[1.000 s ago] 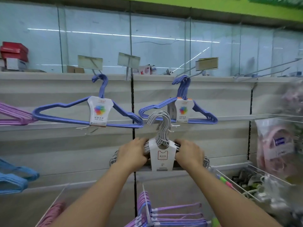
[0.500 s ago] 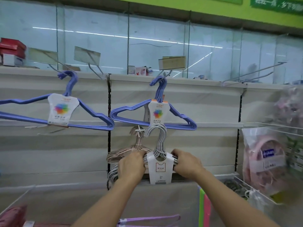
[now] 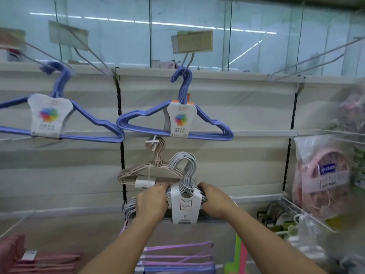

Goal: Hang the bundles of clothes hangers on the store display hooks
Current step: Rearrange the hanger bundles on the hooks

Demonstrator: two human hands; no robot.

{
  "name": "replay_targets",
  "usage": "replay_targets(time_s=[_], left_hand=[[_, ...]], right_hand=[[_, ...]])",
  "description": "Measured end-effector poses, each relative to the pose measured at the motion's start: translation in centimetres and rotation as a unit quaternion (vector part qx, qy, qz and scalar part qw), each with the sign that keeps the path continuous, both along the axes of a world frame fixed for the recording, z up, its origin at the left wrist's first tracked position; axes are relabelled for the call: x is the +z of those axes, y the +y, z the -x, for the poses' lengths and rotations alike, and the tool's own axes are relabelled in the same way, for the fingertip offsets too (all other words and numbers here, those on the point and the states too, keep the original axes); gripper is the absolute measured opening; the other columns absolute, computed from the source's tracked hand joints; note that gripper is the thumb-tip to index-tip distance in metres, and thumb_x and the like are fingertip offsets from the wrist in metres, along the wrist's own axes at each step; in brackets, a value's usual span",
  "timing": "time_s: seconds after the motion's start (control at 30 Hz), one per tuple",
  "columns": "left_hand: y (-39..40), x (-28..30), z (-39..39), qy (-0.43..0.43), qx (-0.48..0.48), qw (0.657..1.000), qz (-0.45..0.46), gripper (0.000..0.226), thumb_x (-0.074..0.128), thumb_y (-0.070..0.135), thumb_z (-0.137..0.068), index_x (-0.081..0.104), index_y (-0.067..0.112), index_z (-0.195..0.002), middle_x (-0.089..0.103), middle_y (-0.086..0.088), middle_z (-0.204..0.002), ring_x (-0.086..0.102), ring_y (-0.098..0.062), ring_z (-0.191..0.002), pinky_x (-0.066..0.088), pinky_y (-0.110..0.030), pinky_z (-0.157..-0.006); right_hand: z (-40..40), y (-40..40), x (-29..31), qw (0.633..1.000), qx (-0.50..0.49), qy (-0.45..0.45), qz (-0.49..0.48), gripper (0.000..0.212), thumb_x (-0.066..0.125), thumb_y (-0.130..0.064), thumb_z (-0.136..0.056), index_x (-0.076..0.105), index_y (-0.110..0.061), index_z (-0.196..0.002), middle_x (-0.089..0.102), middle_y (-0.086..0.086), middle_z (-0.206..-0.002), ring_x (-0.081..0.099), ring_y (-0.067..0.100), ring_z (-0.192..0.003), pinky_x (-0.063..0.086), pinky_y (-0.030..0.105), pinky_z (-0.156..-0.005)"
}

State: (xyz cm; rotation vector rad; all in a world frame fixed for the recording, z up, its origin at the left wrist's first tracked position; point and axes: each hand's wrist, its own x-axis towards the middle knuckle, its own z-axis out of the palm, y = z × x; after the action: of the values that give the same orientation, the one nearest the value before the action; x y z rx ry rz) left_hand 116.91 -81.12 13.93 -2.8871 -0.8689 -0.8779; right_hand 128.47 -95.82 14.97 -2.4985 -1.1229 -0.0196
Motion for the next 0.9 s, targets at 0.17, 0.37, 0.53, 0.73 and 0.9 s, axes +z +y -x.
replay_targets(time_s=[0.17,0.37,0.53,0.73,0.9], left_hand=[[0.6,-2.7,-0.1,0.03,0.006,0.999,0.033,0.051,0.047,0.009,-0.086,0.046,0.037,-0.129,0.064,0.006,-0.117,0.062,-0.02,-0.106,0.045,-0.031,-0.076],[0.2,-5.5,0.2,0.061,-0.005,0.998,0.023,0.05,0.049,0.015,-0.088,0.044,0.037,-0.132,0.062,0.008,-0.118,0.063,-0.02,-0.101,0.048,-0.031,-0.073],[-2.0,-6.2,-0.3,0.054,-0.013,0.998,0.034,0.053,0.05,0.015,-0.087,0.042,0.038,-0.133,0.059,0.01,-0.122,0.061,-0.018,-0.105,0.047,-0.03,-0.072],[-5.7,-7.0,-0.8,0.055,-0.016,0.997,0.051,0.052,0.054,0.017,-0.087,0.043,0.037,-0.133,0.058,0.009,-0.125,0.061,-0.021,-0.107,0.047,-0.032,-0.079],[-6.1,-6.0,-0.3,0.046,0.012,0.998,0.04,0.047,0.05,0.017,-0.09,0.045,0.036,-0.132,0.061,0.008,-0.121,0.061,-0.021,-0.105,0.047,-0.031,-0.077]], right_hand=[[1.4,1.4,-3.7,0.996,-0.068,-0.033,-0.038,0.037,0.053,-0.021,-0.085,0.051,-0.025,-0.122,0.059,0.005,-0.121,0.058,0.03,-0.109,0.047,0.036,-0.085],[2.1,0.5,-7.1,0.991,-0.111,-0.064,-0.037,0.036,0.052,-0.024,-0.086,0.054,-0.032,-0.121,0.066,-0.001,-0.117,0.06,0.028,-0.107,0.046,0.032,-0.08],[1.9,-1.8,-7.6,0.988,-0.123,-0.076,-0.045,0.04,0.051,-0.021,-0.085,0.053,-0.033,-0.123,0.066,-0.002,-0.116,0.061,0.026,-0.106,0.046,0.029,-0.079],[1.7,-5.3,-8.2,0.989,-0.127,-0.073,-0.035,0.037,0.052,-0.024,-0.084,0.053,-0.035,-0.119,0.066,-0.004,-0.112,0.061,0.024,-0.105,0.047,0.029,-0.076],[1.1,-5.4,-6.8,0.992,-0.093,-0.075,-0.039,0.037,0.051,-0.022,-0.083,0.056,-0.034,-0.117,0.068,-0.005,-0.109,0.063,0.021,-0.102,0.047,0.027,-0.073]])
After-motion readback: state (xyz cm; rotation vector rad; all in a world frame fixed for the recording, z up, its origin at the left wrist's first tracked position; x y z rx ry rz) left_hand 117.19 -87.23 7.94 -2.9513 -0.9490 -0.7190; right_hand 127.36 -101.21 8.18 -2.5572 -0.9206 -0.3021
